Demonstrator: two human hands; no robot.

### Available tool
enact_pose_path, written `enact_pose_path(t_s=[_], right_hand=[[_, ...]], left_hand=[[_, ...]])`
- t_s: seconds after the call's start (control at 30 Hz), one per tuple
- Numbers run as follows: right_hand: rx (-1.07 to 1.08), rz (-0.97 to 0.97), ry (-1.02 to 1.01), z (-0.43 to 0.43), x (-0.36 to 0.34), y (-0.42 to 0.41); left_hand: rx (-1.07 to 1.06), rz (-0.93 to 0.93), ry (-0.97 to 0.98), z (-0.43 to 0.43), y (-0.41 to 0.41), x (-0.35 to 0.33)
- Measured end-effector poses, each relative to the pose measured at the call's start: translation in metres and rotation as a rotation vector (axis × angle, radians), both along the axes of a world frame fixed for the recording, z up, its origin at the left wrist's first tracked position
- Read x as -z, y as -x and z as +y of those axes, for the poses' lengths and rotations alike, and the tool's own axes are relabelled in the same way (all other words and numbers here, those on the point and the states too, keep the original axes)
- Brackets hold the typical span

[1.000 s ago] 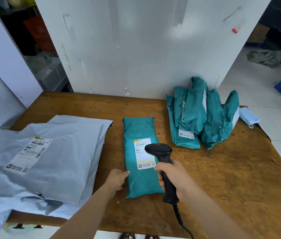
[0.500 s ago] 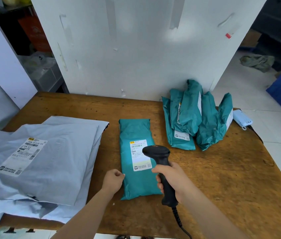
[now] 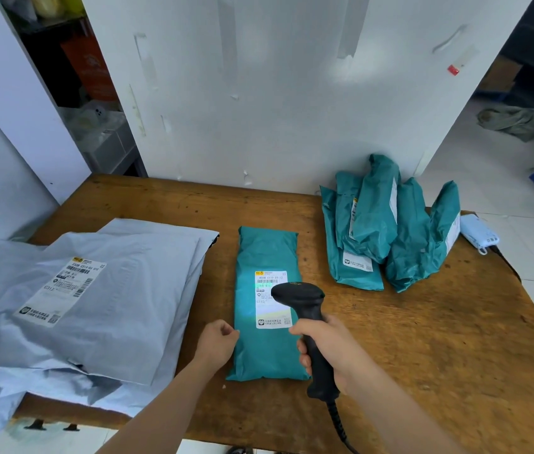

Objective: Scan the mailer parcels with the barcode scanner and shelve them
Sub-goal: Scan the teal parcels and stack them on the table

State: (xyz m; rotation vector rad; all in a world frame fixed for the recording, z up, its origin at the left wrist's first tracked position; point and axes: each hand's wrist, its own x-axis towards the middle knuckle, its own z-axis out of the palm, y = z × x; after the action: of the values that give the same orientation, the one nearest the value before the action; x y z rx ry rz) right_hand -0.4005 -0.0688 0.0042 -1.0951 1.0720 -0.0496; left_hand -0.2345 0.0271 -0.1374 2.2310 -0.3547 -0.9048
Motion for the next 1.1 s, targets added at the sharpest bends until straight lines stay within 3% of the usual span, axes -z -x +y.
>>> enact_pose_path(t_s=[0.87, 1.1], right_hand=[[0.005, -0.006, 0.003, -0.006, 0.005, -0.003], [0.008, -0.003, -0.003, -0.006, 0.006, 0.000]], left_hand=[[0.020, 0.063, -0.027, 0.001, -0.006, -0.001], [0.066, -0.017, -0.053, 0.003, -0.006, -0.010]])
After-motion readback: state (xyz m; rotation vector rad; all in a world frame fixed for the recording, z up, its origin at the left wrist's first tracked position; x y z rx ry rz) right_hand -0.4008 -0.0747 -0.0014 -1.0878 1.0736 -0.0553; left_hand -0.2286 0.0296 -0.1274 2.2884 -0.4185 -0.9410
